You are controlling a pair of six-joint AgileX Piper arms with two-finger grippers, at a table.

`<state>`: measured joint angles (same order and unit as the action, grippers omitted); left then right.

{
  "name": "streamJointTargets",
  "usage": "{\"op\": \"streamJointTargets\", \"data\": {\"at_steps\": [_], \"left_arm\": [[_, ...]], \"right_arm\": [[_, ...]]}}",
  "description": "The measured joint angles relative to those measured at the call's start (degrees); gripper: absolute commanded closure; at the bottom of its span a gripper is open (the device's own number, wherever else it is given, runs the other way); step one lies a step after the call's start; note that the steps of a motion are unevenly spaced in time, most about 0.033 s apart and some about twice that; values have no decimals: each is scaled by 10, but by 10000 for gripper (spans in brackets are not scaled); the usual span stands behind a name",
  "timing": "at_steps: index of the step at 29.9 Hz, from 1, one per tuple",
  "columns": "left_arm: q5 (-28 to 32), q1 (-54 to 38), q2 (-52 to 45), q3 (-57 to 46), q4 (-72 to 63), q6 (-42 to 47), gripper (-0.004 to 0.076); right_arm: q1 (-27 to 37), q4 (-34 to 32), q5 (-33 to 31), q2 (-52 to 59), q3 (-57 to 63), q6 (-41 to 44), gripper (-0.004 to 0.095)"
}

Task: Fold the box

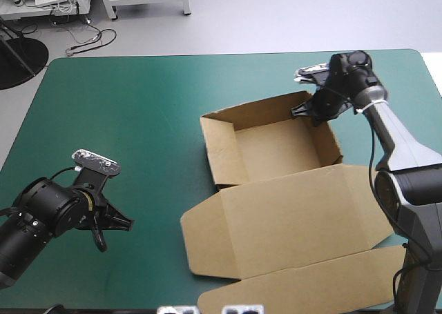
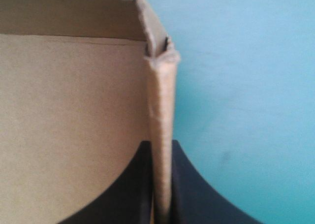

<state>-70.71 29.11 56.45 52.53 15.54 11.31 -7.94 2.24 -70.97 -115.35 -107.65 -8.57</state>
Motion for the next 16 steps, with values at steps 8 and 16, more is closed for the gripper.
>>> {"op": "streamJointTargets", "data": {"at_steps": [8, 16], "left_arm": [[0, 0, 0, 0, 2, -1, 732], [-1, 0, 0, 0, 2, -2, 732]], "right_arm": [[145, -51, 0, 0, -88, -11, 928], [308, -22, 7, -15, -98, -12, 928]]}}
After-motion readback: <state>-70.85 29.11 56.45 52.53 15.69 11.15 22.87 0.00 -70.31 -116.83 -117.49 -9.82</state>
